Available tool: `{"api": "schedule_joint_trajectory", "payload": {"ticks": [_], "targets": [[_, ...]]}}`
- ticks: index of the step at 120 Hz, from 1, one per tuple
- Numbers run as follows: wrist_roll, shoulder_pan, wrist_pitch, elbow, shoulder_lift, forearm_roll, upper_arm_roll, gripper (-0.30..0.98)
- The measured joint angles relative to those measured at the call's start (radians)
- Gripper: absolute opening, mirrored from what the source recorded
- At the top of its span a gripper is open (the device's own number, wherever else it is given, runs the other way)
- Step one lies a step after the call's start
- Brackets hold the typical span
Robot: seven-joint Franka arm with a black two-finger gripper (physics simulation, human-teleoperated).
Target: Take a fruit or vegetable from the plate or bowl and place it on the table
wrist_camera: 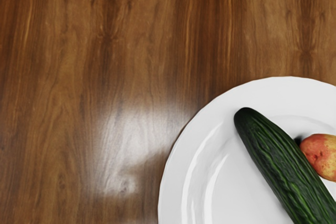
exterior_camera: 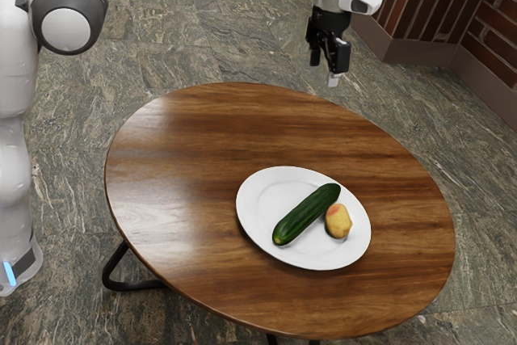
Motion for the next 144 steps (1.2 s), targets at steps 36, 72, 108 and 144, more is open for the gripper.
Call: {"api": "schedule_joint_trajectory", "payload": {"ticks": [36, 72, 108, 144], "targets": [[-0.025, 0.002, 0.005, 0.018, 0.002, 0.001, -0.001, 0.69], [0.171, -0.001, -0.002, 0.01, 0.058, -0.003, -0.074, 0.69], [0.458, -0.008, -0.091, -0.009, 0.069, -0.002, -0.217, 0.69], [0.691, -0.081, -0.187, -0.01, 0.126, -0.003, -0.219, 0.69]]}}
